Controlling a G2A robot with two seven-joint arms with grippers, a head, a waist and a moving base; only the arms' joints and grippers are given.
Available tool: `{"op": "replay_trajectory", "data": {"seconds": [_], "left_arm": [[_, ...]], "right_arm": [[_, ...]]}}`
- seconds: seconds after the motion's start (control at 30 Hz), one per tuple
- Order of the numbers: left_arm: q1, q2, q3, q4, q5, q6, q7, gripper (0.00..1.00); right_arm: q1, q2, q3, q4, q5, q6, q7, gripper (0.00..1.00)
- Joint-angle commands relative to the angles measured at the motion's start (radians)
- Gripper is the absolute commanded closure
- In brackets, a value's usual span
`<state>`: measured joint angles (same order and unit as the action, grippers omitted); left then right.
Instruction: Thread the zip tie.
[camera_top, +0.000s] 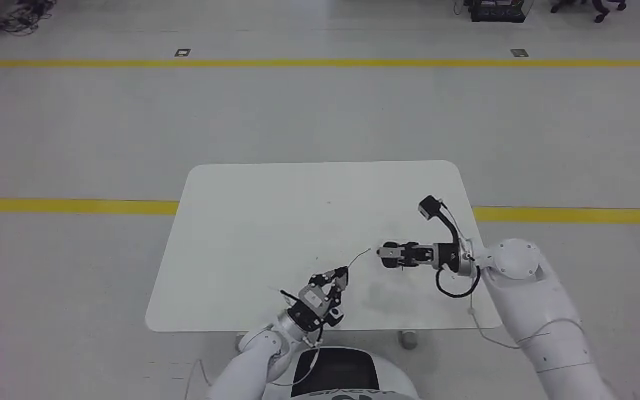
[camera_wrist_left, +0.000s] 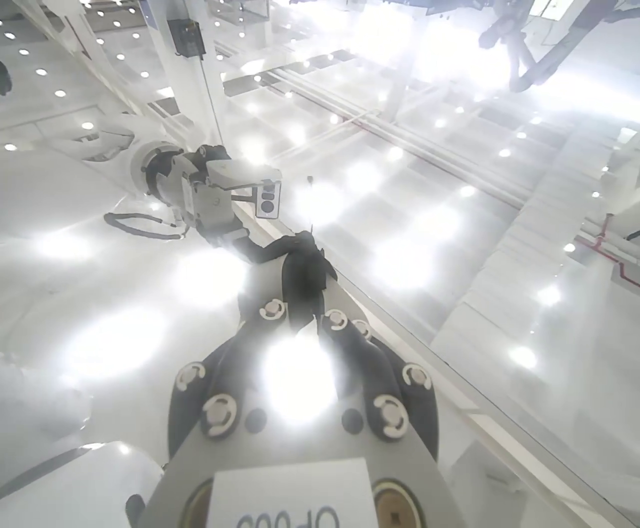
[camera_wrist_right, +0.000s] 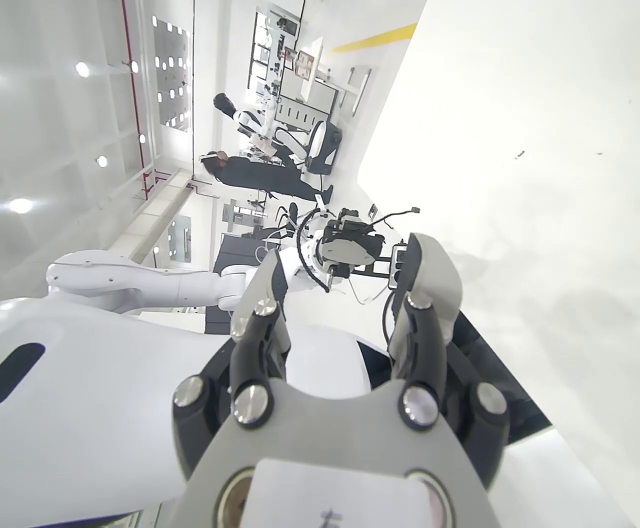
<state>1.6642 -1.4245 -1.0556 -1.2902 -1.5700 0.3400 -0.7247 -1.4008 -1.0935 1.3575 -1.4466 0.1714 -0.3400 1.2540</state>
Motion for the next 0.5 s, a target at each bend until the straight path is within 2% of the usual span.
{"op": "replay_trajectory", "data": {"seconds": [0.0, 0.27, 0.47], "left_arm": [[-0.001, -0.005, -0.001, 0.002, 0.0, 0.0, 0.003, 1.0], [-0.003, -0.009, 0.003, 0.004, 0.0, 0.0, 0.002, 1.0], [-0.004, -0.005, 0.002, 0.003, 0.0, 0.0, 0.004, 1.0]], "right_arm": [[0.006, -0.004, -0.008, 0.013, -0.022, 0.0, -0.016, 0.52], [0.027, -0.022, -0.047, 0.053, -0.09, 0.0, -0.126, 0.53], [0.048, -0.035, -0.064, 0.089, -0.038, 0.0, -0.125, 0.58]]}}
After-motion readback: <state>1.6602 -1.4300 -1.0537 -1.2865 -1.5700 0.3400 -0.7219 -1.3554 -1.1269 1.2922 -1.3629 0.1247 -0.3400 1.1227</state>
